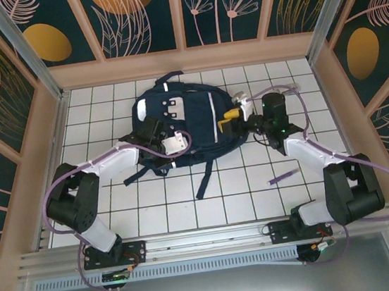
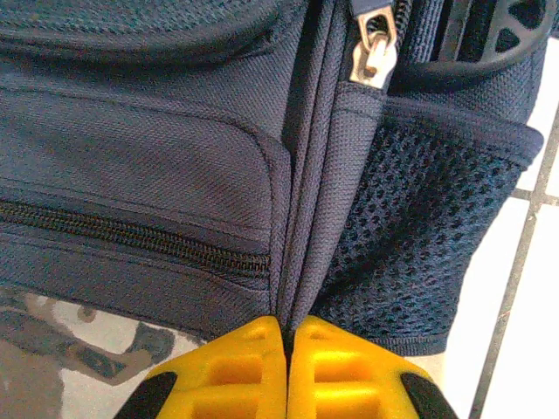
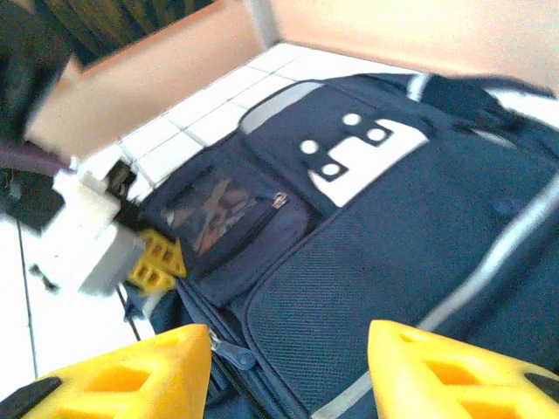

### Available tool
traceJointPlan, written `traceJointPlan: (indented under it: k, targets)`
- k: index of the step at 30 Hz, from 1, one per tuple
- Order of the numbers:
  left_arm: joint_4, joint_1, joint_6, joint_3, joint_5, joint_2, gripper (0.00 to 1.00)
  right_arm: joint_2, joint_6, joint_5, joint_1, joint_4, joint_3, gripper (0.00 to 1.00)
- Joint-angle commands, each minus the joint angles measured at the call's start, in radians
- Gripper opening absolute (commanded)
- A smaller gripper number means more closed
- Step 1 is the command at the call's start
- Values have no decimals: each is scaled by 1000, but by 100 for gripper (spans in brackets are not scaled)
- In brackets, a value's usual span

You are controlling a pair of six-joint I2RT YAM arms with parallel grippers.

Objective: Pack the student bag

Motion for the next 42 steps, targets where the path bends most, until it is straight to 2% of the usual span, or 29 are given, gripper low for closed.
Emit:
traceJointPlan:
  k: [1,3,6,10,14,17,21,23,30,35,42]
  targets:
    - [72,0,25,-57,74,-79,0,98,-629,-86,96,-265,114,51]
    - [108,2,18,-83,97,-119,0,187,-812,44,179,-461,212,51]
    - [141,0,25,-120,115,-158,0,296,-932,212,250,-517,282,47]
    - [153,1,38,-133,145,-172,0,343,-925,189,270,-449,299,44]
    - [159,1,25,-116,145,-172,0,380,-956,170,273,-624,378,44]
    - [181,1,18,-116,156,-176,0,383,-957,192,270,-666,372,43]
    - [189,1,16,-118,161,-179,0,376,-938,207,273,-663,359,22]
    - [189,1,14,-121,156,-179,0,369,-929,204,273,-661,357,15]
    - [196,3,19,-152,113,-176,0,298,-917,224,262,-632,305,6]
    - [200,31,31,-165,111,-161,0,248,-914,308,261,-653,253,0]
    - [163,50,64,-162,127,-154,0,194,-831,490,147,-734,224,0]
